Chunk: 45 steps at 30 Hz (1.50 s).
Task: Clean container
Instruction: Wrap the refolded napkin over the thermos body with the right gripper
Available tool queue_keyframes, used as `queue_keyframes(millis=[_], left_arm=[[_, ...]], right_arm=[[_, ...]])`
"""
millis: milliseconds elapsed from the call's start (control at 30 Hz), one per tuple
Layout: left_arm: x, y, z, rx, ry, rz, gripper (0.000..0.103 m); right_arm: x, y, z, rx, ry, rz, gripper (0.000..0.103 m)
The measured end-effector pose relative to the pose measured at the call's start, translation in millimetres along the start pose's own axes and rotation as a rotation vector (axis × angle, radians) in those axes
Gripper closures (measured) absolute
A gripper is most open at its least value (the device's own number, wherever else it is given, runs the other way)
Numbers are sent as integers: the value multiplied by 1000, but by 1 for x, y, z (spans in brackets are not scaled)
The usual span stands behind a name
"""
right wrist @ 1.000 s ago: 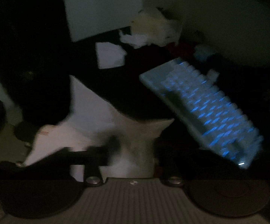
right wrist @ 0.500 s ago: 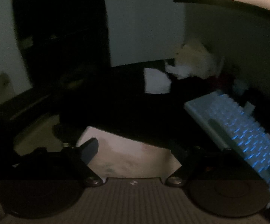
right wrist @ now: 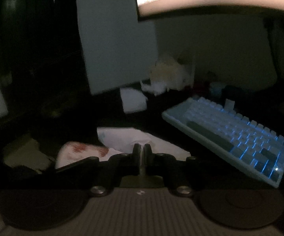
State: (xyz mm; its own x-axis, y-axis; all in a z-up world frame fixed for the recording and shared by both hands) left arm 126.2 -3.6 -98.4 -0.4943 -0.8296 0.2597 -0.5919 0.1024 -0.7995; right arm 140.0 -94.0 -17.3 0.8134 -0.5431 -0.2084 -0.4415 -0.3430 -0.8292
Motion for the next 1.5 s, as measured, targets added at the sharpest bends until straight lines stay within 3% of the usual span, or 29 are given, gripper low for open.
queue_keyframes(millis=[67,133,233,333,400,467,500,600,800,833,933,1100,1200,1367,1433,1500], left_arm=[[0,0,1,1,-3,3,68],[2,1,1,7,0,5,64],[6,2,2,12,-7,20,60],[10,3,3,18,-15,34,55],[12,4,3,21,-19,43,40],[14,5,4,25,-24,53,6],[16,6,4,27,-27,57,3],[18,6,5,28,-32,66,1],[11,3,1,33,-13,17,1],[10,3,0,34,-14,16,1],[6,3,-3,40,-14,4,1],[0,1,-5,53,-30,-37,0],[-2,1,-6,49,-49,-36,0],[-5,-3,-8,44,-40,-56,0],[-5,-1,-8,47,-45,-56,0],[-4,-1,-9,45,-58,-51,0]], right_arm=[[-13,-4,-5,11,-29,-6,98],[-22,-2,0,9,37,-40,97],[-36,7,15,24,56,-76,97],[-45,15,26,104,73,-96,97],[-31,16,28,131,134,-75,97],[-4,17,26,145,242,-21,96],[7,16,26,145,258,19,96],[25,11,27,139,257,113,96],[-43,1,43,93,-42,43,96],[-48,1,42,89,-57,40,96],[-37,3,39,94,33,35,96],[20,5,35,98,294,34,96],[20,1,40,96,244,75,96],[-37,-2,54,101,32,-28,96],[-43,-2,54,81,-43,14,96],[-29,-1,53,62,-5,38,96]])
Point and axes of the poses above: each gripper's, at about its wrist camera, not at the fingertips, and z roughly the way its jaws point, x to its right, y to its underside, the point moved 8 cm from there along z, roughly the way its jaws point, and after that the axes turned 7 degrees about -x, right-handed, at the moved point
